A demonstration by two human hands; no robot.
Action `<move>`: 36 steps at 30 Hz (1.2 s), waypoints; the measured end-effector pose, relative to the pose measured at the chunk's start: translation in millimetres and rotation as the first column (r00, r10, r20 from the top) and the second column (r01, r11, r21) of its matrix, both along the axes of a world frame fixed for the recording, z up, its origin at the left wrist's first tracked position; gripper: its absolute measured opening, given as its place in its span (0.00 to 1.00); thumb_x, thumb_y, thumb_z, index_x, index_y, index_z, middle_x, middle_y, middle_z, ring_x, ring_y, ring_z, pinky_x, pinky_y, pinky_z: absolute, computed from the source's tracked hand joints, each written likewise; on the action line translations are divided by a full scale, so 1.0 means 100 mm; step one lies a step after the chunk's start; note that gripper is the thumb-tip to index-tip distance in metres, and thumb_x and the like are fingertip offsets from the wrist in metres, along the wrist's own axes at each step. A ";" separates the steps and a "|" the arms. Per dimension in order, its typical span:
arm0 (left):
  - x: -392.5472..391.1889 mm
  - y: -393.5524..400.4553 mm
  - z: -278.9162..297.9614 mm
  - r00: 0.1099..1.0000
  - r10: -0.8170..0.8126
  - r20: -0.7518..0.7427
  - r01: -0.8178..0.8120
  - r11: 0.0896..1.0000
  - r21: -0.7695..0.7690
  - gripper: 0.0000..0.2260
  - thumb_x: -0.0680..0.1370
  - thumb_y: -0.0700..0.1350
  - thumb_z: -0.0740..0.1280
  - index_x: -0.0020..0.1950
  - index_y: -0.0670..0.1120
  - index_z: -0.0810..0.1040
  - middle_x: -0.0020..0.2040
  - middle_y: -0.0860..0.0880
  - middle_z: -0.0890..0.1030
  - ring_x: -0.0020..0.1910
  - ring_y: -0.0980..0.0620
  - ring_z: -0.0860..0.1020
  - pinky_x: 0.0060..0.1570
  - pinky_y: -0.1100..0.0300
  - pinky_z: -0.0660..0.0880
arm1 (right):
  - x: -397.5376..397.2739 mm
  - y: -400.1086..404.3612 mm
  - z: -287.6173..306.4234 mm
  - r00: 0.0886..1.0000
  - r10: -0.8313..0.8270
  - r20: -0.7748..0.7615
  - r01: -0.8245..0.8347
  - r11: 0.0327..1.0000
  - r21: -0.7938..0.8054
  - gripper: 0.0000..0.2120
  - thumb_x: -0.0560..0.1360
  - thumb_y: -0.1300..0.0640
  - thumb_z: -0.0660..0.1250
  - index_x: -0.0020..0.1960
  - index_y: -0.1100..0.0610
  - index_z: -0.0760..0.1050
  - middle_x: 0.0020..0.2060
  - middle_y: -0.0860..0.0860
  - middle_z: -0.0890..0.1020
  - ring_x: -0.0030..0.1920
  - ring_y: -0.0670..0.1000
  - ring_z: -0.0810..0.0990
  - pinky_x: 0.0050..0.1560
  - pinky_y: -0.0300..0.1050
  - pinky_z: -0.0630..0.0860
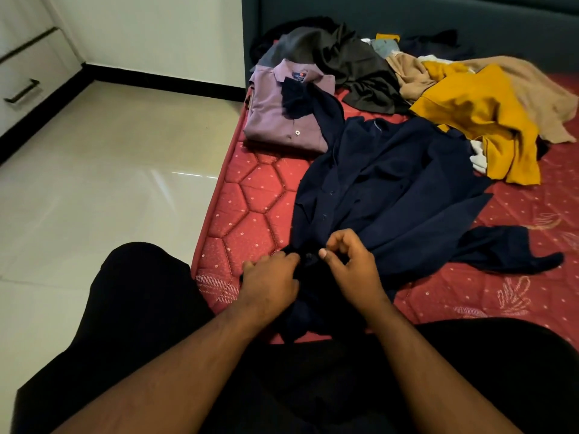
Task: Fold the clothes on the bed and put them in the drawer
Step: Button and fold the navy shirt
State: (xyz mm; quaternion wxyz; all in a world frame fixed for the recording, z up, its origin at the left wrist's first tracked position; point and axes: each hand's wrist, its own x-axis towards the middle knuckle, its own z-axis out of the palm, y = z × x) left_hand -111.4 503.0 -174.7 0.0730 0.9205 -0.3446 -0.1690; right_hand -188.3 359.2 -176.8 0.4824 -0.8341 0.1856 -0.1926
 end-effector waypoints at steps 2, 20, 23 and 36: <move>0.18 0.04 0.08 0.996 -0.004 0.094 0.006 1.000 -0.016 0.14 0.77 0.43 0.61 0.62 0.52 0.71 0.60 0.49 0.76 0.62 0.45 0.75 0.60 0.45 0.67 | -0.09 -0.11 -0.01 0.948 0.156 -0.277 -0.207 0.964 -0.166 0.14 0.71 0.55 0.74 0.52 0.52 0.71 0.44 0.43 0.80 0.46 0.43 0.79 0.49 0.41 0.73; 1.01 0.77 0.04 0.824 0.053 0.564 0.083 0.974 -0.212 0.21 0.69 0.44 0.68 0.62 0.52 0.76 0.57 0.48 0.77 0.53 0.43 0.77 0.55 0.45 0.67 | 0.11 -0.42 -0.28 0.944 -0.215 -0.251 0.152 0.957 -0.249 0.32 0.74 0.68 0.66 0.76 0.56 0.62 0.74 0.57 0.65 0.73 0.56 0.64 0.71 0.44 0.60; 0.81 0.45 0.05 0.847 -0.089 0.525 0.339 0.850 -0.404 0.16 0.70 0.44 0.63 0.57 0.48 0.80 0.53 0.48 0.80 0.50 0.45 0.79 0.52 0.50 0.72 | 0.13 -0.54 -0.15 0.925 -0.351 -0.145 0.299 0.909 -0.291 0.23 0.73 0.68 0.69 0.68 0.60 0.73 0.64 0.57 0.77 0.63 0.58 0.75 0.66 0.46 0.68; 0.81 -0.08 -0.27 0.998 -0.024 -0.060 -0.003 0.908 -0.419 0.14 0.78 0.47 0.67 0.63 0.47 0.78 0.59 0.47 0.79 0.60 0.45 0.76 0.62 0.54 0.71 | 0.11 -0.74 -0.13 0.832 -0.016 -0.554 -0.253 0.879 -0.405 0.30 0.74 0.58 0.67 0.73 0.50 0.64 0.73 0.49 0.65 0.65 0.56 0.74 0.63 0.49 0.71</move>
